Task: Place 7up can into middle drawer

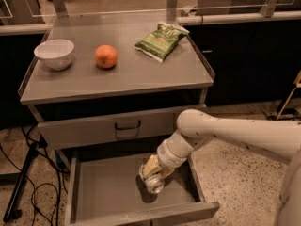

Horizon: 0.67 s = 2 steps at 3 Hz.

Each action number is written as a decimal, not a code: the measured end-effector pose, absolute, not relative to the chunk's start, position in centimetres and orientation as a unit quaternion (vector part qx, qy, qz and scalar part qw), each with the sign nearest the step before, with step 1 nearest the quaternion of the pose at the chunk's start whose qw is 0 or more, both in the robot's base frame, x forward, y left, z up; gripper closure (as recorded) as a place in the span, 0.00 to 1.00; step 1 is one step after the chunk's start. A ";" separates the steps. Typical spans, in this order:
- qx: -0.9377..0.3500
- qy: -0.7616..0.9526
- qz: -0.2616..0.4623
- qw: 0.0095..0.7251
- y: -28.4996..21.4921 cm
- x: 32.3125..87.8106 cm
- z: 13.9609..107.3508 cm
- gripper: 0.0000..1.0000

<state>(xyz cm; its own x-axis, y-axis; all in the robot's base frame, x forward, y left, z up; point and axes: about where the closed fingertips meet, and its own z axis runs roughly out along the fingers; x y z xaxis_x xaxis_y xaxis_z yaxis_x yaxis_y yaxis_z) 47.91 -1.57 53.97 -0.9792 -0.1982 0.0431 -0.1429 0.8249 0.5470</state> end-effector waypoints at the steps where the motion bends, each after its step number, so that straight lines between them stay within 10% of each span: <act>1: 0.070 -0.953 -0.285 0.071 -0.5 47.2 51.4 1.00; 2: 0.042 -0.954 -0.288 0.076 -0.1 47.6 48.5 1.00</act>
Offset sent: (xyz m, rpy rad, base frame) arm 0.0029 0.0192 -0.0723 0.0050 0.0882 -0.1092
